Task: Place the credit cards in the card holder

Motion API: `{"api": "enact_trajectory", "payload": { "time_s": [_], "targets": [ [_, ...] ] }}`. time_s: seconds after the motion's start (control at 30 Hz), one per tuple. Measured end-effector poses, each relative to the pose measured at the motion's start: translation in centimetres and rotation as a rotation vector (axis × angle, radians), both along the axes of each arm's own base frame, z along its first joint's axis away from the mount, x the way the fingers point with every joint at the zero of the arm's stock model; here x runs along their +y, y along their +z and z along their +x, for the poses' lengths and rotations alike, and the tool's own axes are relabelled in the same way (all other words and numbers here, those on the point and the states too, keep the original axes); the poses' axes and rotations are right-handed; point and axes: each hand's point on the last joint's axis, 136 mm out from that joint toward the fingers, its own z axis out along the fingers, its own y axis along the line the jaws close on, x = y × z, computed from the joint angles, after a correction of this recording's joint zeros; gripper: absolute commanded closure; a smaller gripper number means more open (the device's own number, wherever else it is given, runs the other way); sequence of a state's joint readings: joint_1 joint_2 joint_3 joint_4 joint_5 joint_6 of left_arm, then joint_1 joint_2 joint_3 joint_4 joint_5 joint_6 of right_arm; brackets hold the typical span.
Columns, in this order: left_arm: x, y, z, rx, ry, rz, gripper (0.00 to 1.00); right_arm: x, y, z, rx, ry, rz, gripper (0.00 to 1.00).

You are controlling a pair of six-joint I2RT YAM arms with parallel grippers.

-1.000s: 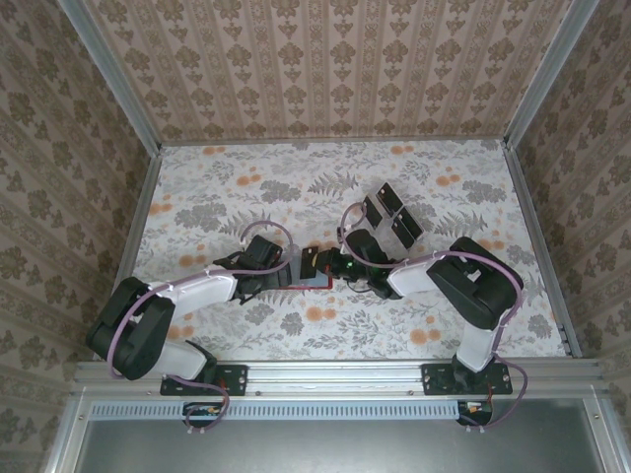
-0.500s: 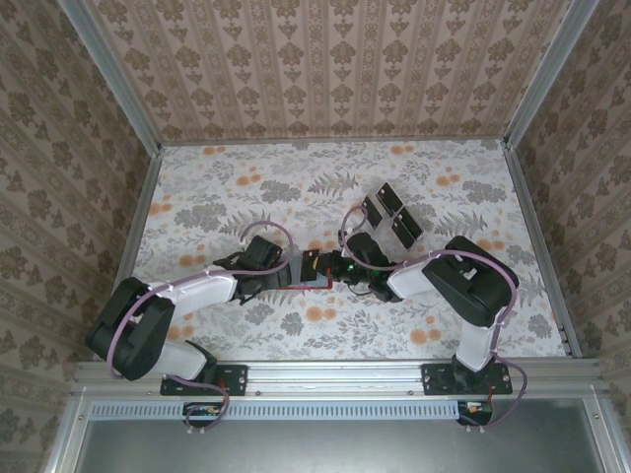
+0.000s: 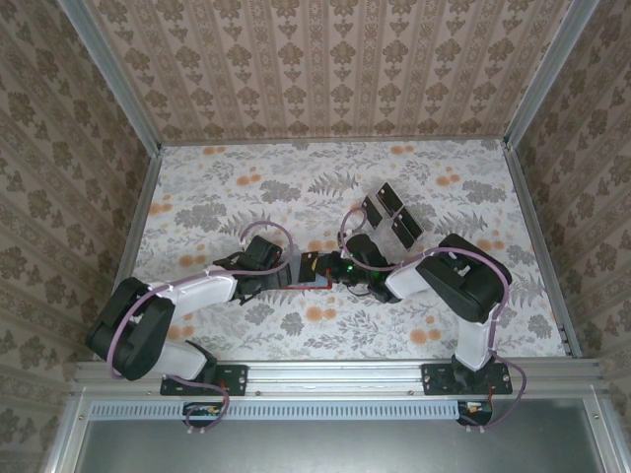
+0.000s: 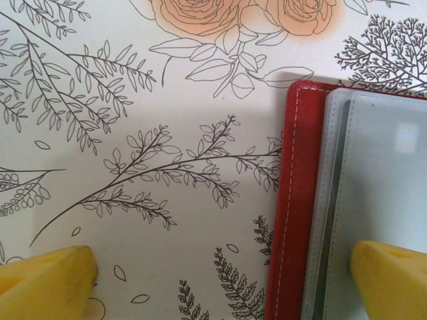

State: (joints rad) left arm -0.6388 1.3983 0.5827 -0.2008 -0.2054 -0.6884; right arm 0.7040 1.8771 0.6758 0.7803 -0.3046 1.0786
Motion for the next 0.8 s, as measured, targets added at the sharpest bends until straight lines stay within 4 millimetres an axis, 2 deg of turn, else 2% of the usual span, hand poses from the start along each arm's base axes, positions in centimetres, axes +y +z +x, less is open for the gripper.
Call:
{"api": "enact_trajectory", "payload": {
  "time_s": [0.8],
  "targets": [
    [0.0,0.0,0.0,0.0,0.0,0.0,0.0,0.08,-0.45,-0.57,0.027,0.011,0.023,1.0]
  ]
}}
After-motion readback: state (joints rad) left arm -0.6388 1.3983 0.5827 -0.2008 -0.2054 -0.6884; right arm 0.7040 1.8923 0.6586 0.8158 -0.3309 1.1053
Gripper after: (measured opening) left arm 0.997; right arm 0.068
